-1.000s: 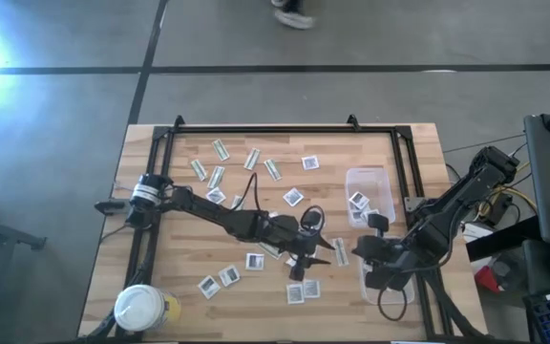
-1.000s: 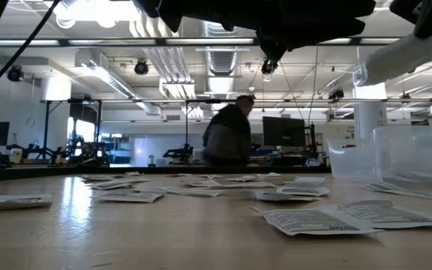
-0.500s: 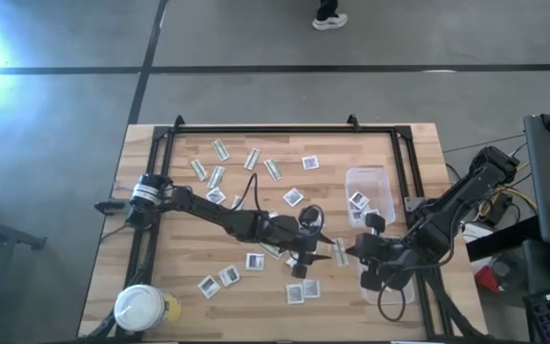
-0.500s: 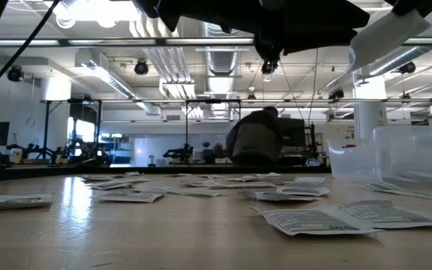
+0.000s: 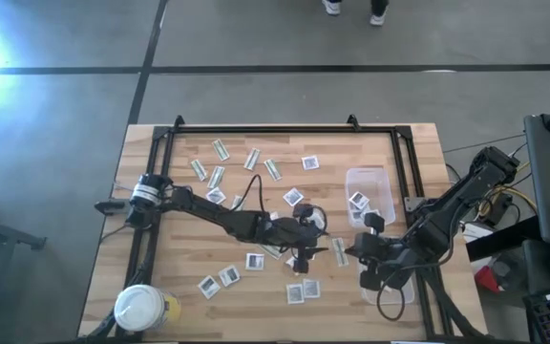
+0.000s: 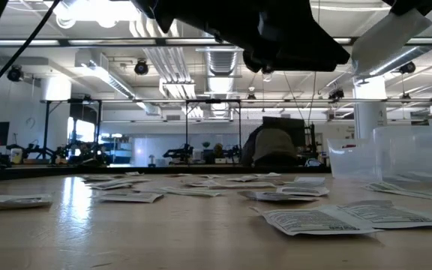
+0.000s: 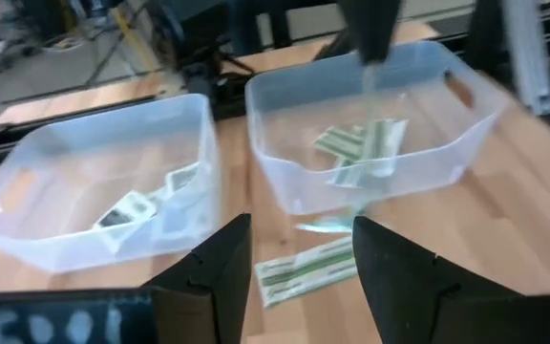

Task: Pick & Place First Aid Supplies
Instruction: Put the bandage pack into the bottom bin

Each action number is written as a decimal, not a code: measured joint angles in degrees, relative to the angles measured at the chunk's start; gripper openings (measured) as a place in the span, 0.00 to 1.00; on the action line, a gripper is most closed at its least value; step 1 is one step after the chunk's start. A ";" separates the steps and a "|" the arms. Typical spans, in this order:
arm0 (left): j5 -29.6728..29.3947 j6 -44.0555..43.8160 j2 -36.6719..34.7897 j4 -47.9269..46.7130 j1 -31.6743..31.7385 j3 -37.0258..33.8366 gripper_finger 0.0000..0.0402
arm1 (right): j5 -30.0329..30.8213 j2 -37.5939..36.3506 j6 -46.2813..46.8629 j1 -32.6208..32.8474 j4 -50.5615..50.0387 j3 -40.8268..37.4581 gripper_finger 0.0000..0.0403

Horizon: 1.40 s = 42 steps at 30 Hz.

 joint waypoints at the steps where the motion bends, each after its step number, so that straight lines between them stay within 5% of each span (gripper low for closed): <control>1: -0.77 0.02 0.02 0.00 0.00 0.00 0.44 | -0.11 0.00 0.01 0.00 0.00 0.00 0.02; 8: -1.76 0.31 0.03 -1.67 -0.01 0.01 0.39 | -2.44 0.00 -0.01 0.02 -0.59 0.00 0.02; 24: -1.78 0.51 -2.36 -16.34 -0.73 2.09 0.35 | -20.77 -0.74 5.97 1.01 -18.31 6.58 0.02; 42: -1.74 -6.71 -4.74 -37.34 -2.81 1.90 0.34 | -17.88 -0.63 23.03 9.11 -24.45 -1.92 0.02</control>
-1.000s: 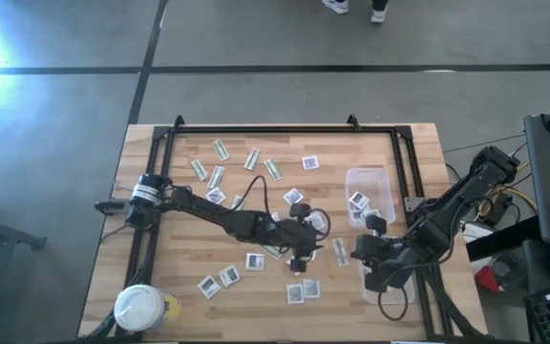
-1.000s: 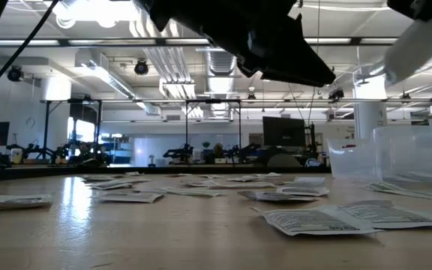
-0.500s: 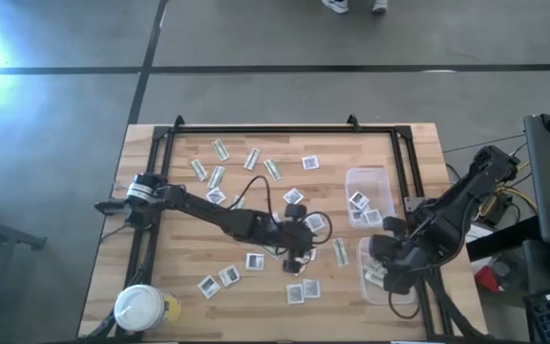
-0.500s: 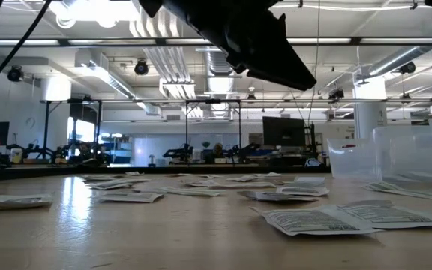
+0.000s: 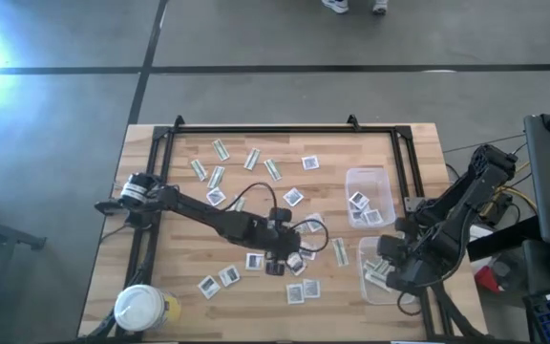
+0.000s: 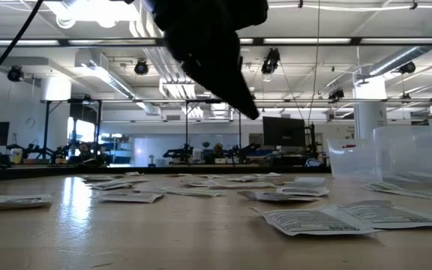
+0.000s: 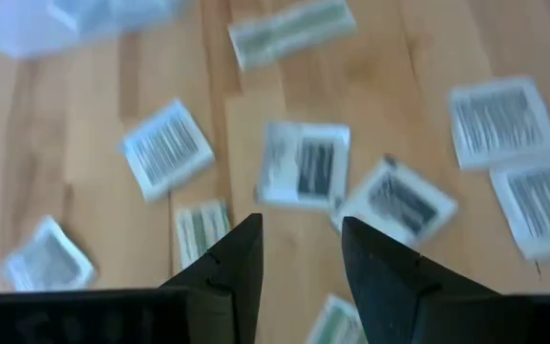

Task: Pick & Place First Aid Supplies
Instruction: Put the bandage pack into the bottom bin

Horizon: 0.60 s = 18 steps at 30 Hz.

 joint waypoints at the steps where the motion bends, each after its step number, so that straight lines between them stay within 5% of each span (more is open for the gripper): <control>1: -0.01 -0.23 -0.01 -1.15 -0.36 0.00 0.34 | 0.01 0.00 -0.19 0.00 0.28 -0.68 0.02; 18: 0.28 -10.63 -1.84 -20.67 -4.14 0.17 0.34 | -0.53 0.42 -10.80 0.59 8.86 -4.36 0.02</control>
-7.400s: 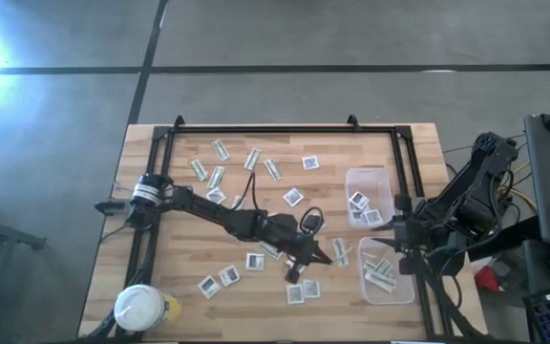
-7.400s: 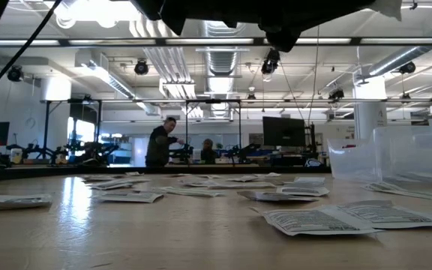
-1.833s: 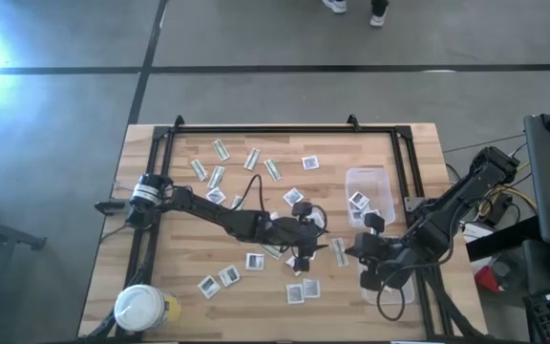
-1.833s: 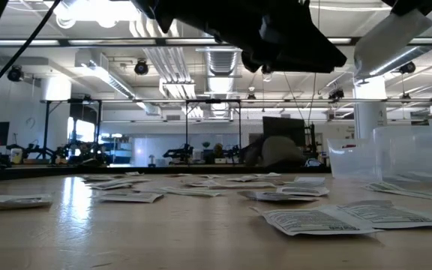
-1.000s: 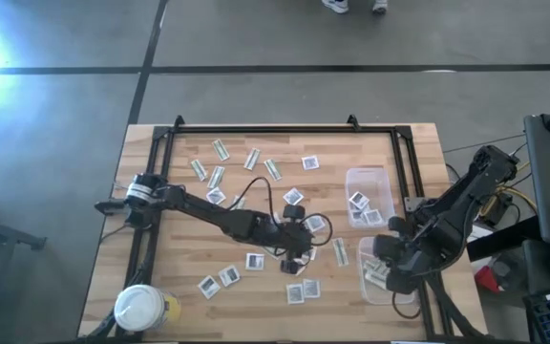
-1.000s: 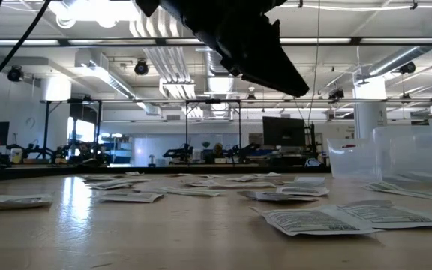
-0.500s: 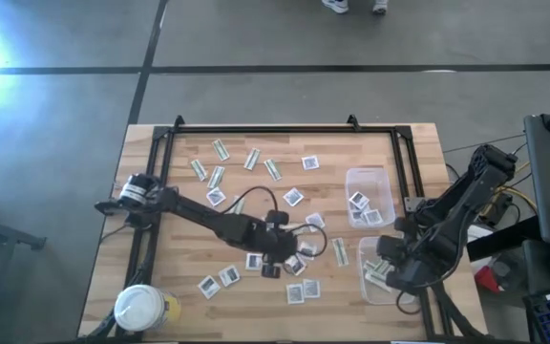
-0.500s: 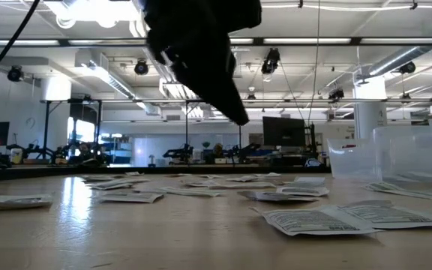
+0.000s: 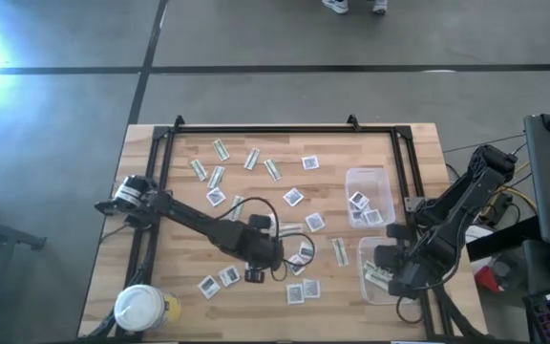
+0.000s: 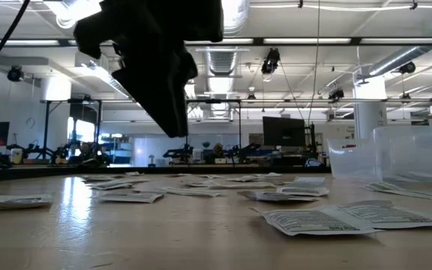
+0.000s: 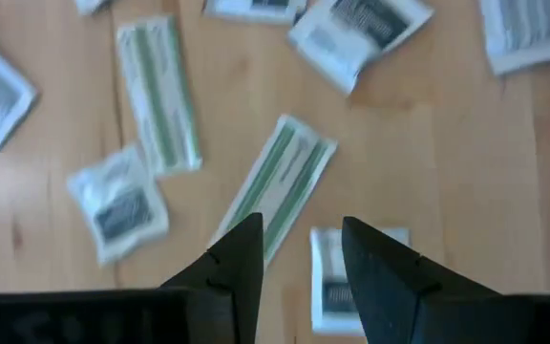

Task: Pick & Place First Aid Supplies
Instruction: Put the bandage pack into the bottom bin, then put the towelette pack into the top bin

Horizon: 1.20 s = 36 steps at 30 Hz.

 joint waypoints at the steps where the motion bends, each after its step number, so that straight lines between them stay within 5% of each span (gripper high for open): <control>1: 0.01 -0.84 -0.40 -1.59 0.02 -0.08 0.34 | 0.02 0.00 -0.18 0.01 0.08 0.00 0.02; 22: -8.51 -8.83 -17.24 -5.73 0.07 -7.91 0.34 | 0.26 0.02 -1.67 -0.15 -1.50 -0.52 0.03; 36: -8.43 -13.85 -19.11 -4.87 0.18 -12.52 0.34 | -0.16 -0.02 -0.23 -0.15 -2.32 1.51 0.30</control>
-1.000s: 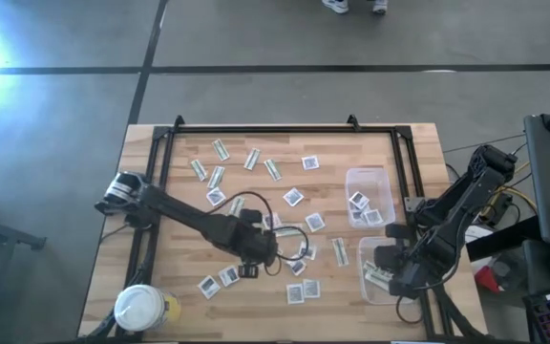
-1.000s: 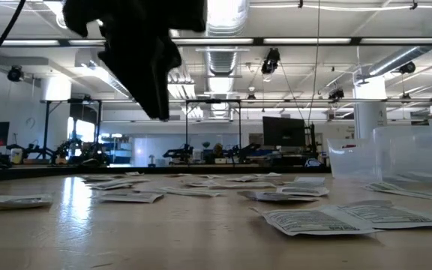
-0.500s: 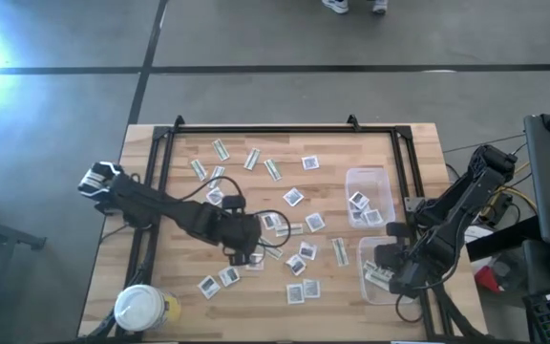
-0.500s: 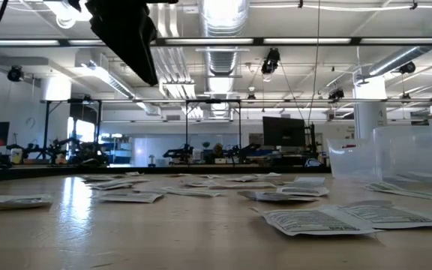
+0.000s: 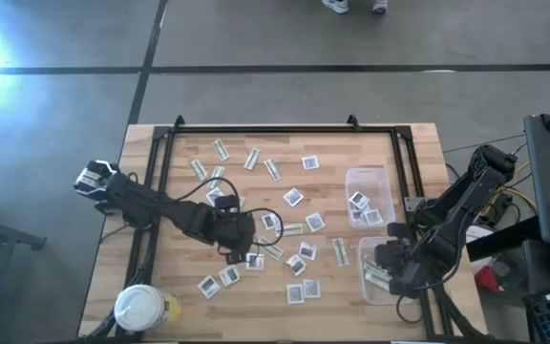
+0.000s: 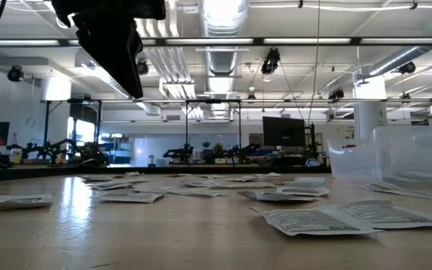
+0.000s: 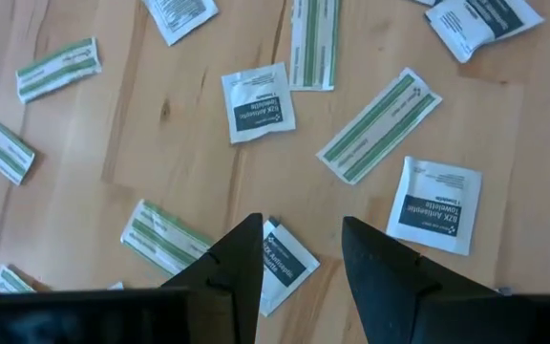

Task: Pick & Place First Aid Supplies
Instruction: Put the towelette pack into the top bin

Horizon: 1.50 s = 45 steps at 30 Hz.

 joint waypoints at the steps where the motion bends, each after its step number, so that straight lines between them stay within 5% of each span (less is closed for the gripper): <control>1: 0.02 -0.64 0.00 0.00 0.09 0.00 0.34 | 0.01 0.00 0.01 0.00 -0.29 0.69 0.31; 6: -1.72 -4.85 0.01 0.02 0.47 -0.01 0.34 | 2.19 -0.15 -0.71 0.00 -1.41 4.20 0.32; 13: -3.45 -12.70 0.02 0.22 0.50 -3.44 0.34 | 14.96 -1.35 -3.81 -0.02 -2.11 7.32 0.29; 17: 0.62 -16.00 0.02 3.44 0.43 -6.88 0.34 | 18.65 -2.10 -4.83 -0.02 -2.12 8.06 0.27; 34: 3.21 -9.54 0.15 18.11 -1.14 -15.84 0.34 | 22.20 -3.80 -4.65 -4.46 -2.03 6.91 0.26; 45: 14.79 -18.93 0.15 18.62 -6.20 -14.01 0.34 | 23.18 -3.80 -4.53 -4.90 -1.85 6.91 0.22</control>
